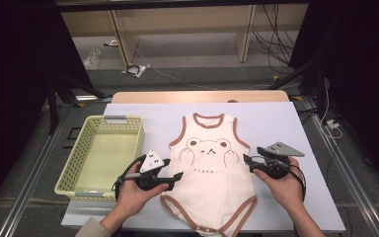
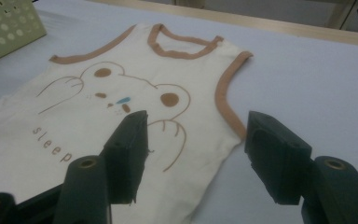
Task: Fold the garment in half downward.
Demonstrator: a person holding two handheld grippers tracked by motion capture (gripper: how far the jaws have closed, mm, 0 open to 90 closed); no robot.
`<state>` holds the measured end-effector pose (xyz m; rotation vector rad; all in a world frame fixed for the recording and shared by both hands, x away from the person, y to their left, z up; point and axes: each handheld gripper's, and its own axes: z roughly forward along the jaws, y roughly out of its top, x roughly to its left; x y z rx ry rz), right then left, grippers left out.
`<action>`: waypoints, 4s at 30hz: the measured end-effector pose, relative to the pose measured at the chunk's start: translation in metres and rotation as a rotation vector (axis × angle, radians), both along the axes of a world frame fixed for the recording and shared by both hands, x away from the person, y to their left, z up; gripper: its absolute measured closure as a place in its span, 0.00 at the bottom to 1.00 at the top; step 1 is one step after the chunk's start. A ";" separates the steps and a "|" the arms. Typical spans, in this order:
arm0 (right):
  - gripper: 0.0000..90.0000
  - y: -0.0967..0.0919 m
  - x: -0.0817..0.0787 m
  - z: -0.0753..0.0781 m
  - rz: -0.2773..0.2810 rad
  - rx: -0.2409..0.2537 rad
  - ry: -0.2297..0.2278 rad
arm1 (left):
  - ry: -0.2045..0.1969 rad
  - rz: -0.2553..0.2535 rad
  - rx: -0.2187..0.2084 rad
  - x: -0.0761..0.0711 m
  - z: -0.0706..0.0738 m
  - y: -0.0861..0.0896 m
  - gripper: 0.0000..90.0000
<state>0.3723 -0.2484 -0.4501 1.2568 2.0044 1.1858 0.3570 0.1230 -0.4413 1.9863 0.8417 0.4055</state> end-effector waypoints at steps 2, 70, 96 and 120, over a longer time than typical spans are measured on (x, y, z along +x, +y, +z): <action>0.47 -0.002 0.008 0.003 -0.010 -0.010 0.009 | 0.007 0.025 -0.015 0.013 0.003 -0.003 0.43; 0.95 0.047 0.205 -0.035 -0.170 -0.089 0.280 | 0.178 0.320 0.161 0.225 -0.047 -0.062 0.95; 0.97 0.045 0.193 -0.008 -0.176 -0.064 0.111 | 0.124 0.353 -0.025 0.219 -0.014 -0.050 0.97; 0.97 0.041 0.189 0.019 -0.190 -0.022 0.025 | 0.036 0.324 -0.059 0.216 0.018 -0.049 0.98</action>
